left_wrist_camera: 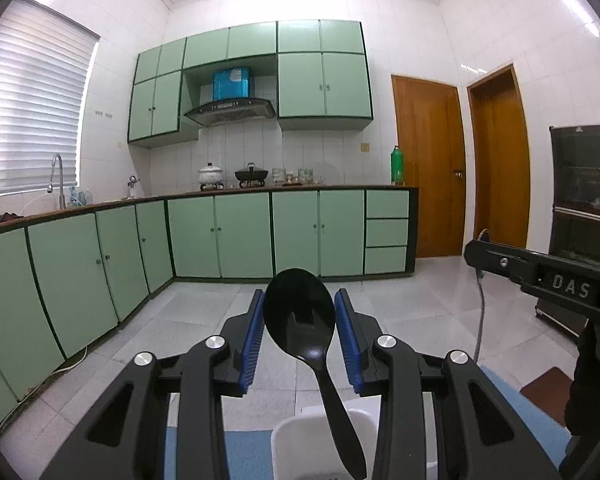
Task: Organize utensils
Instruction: 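Lift both spoons over the white holder and open both grippers to drop them, then withdraw both open grippers from the holder back over the chopsticks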
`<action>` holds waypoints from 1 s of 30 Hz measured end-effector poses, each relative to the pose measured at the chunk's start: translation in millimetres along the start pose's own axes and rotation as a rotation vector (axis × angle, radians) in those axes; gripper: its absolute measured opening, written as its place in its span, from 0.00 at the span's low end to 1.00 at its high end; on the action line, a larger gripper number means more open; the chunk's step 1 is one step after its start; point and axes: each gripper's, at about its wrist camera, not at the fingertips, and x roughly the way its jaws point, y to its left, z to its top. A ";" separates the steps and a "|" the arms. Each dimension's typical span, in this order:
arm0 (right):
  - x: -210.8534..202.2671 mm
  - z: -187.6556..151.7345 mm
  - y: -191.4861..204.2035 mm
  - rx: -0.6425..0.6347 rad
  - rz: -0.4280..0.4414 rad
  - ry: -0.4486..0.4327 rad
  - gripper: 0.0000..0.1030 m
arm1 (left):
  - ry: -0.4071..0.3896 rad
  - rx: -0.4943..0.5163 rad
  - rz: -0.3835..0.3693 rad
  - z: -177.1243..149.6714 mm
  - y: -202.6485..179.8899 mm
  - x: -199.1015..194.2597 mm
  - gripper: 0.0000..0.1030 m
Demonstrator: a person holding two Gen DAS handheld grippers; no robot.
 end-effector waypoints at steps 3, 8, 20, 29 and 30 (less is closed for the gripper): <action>8.5 -13.0 3.6 -0.019 0.008 0.042 0.27 | 0.027 -0.017 -0.016 -9.0 2.2 3.7 0.34; 5.4 -26.5 3.0 -0.015 0.019 0.077 0.30 | 0.042 -0.039 -0.028 -11.5 6.6 -6.2 0.37; -69.3 -58.2 2.5 0.010 0.015 0.147 0.84 | 0.146 -0.089 -0.010 -25.7 16.2 -88.0 0.75; -137.3 -157.4 16.1 0.023 -0.002 0.390 0.90 | 0.418 -0.120 -0.012 -107.0 10.3 -156.6 0.86; -141.0 -165.0 19.5 0.023 0.000 0.410 0.90 | 0.456 -0.114 -0.009 -116.6 7.9 -160.4 0.86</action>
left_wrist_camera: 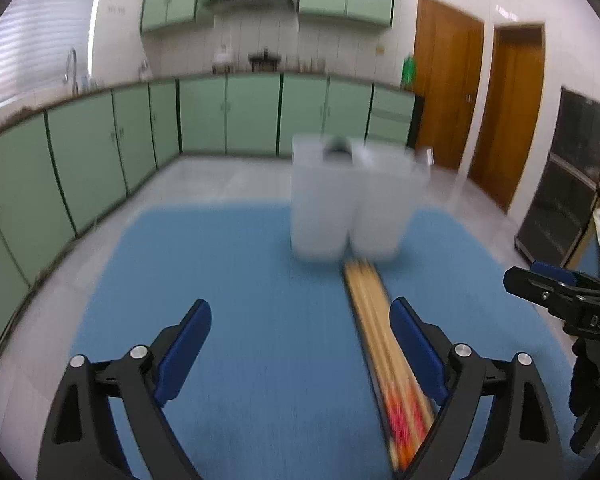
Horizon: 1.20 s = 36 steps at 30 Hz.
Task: Organize utensils
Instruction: 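Withdraw both open grippers from the holder back over the chopsticks, then lower the right gripper onto the black chopstick and close on it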
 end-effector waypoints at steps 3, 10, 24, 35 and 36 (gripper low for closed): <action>-3.4 -29.2 10.5 -0.009 -0.002 0.051 0.90 | 0.061 0.007 0.028 -25.1 -2.6 -0.2 0.86; -10.6 -71.9 34.6 -0.013 0.009 0.128 0.90 | 0.135 0.006 0.039 -54.9 -4.0 -3.3 0.86; 7.0 -96.0 72.9 -0.162 -0.063 0.202 0.81 | 0.195 -0.049 0.084 -82.9 11.2 -10.7 0.86; -5.9 -95.1 46.0 -0.108 -0.111 0.182 0.69 | 0.209 -0.049 0.078 -85.8 12.1 -10.8 0.88; -7.1 -95.4 47.3 -0.095 -0.076 0.180 0.65 | 0.211 -0.047 0.078 -86.1 11.1 -10.3 0.88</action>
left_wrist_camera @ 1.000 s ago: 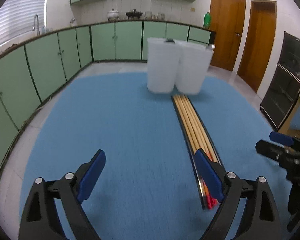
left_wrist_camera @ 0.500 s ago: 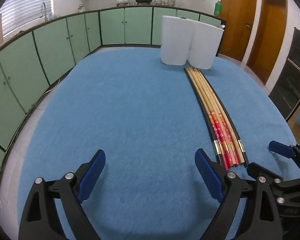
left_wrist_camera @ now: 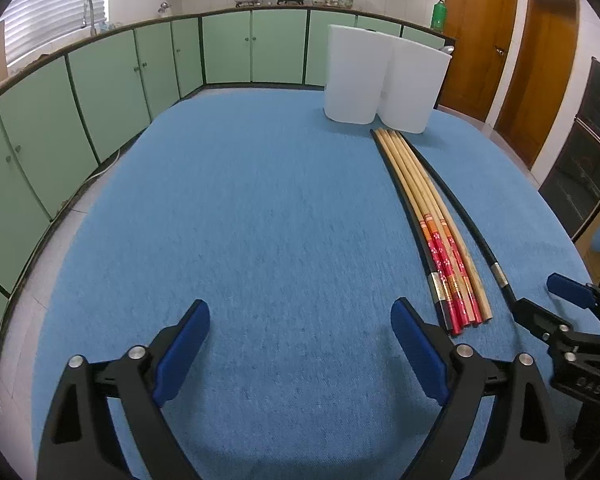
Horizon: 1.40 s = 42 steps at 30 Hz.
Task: Organize utensils
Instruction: 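Lower the right gripper onto the black chopstick and close on it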
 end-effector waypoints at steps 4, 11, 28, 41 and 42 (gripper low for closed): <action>2.5 -0.2 11.6 -0.022 0.049 -0.004 0.46 | 0.002 0.008 -0.002 -0.3 -3.1 -0.1 0.88; 4.5 -1.2 15.5 -0.024 0.084 -0.007 0.07 | 0.010 0.019 -0.009 -2.3 -6.4 0.7 0.88; 0.0 -4.6 -19.1 0.031 0.039 -0.018 0.06 | 0.034 0.096 -0.058 -6.9 -37.9 3.6 0.88; -1.0 -5.9 -18.0 0.032 0.043 -0.018 0.07 | 0.041 0.052 0.019 -7.5 -23.9 4.6 0.92; -0.9 -6.1 -17.8 0.031 0.041 -0.018 0.07 | 0.041 0.052 0.017 -7.6 -22.8 4.6 0.91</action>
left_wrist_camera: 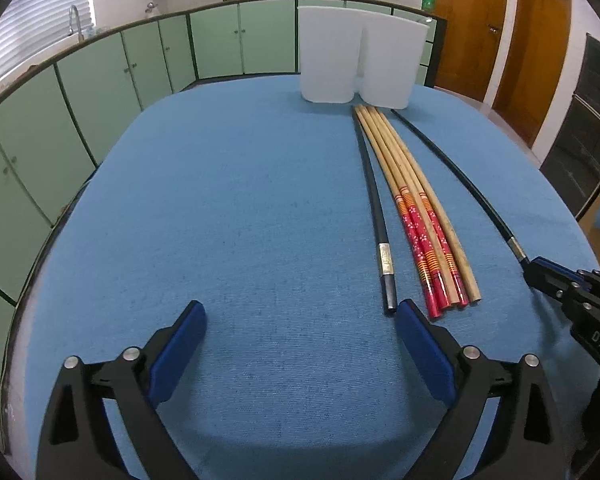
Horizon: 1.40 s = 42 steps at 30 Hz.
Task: Organize utensils
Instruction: 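Lower the right gripper onto the black chopstick and close on it, then lift the black chopstick with the right gripper and drop it into the holder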
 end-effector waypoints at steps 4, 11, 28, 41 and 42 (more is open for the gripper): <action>0.7 -0.2 -0.8 0.001 0.003 0.002 0.07 | 0.005 0.016 0.002 1.2 -3.7 2.3 0.91; 1.9 0.2 -0.7 -0.008 -0.003 0.009 0.08 | -0.004 0.022 -0.010 2.3 -6.9 0.4 0.79; 0.5 -1.1 -8.2 0.019 0.034 0.003 0.06 | -0.024 0.056 -0.102 8.1 -36.2 1.1 0.12; -20.5 5.4 -7.3 0.013 0.061 -0.045 0.06 | -0.055 0.049 -0.104 8.9 -28.4 -22.8 0.07; -24.6 6.9 -7.4 0.013 0.065 -0.054 0.06 | -0.064 0.048 -0.107 11.0 -26.5 -29.5 0.07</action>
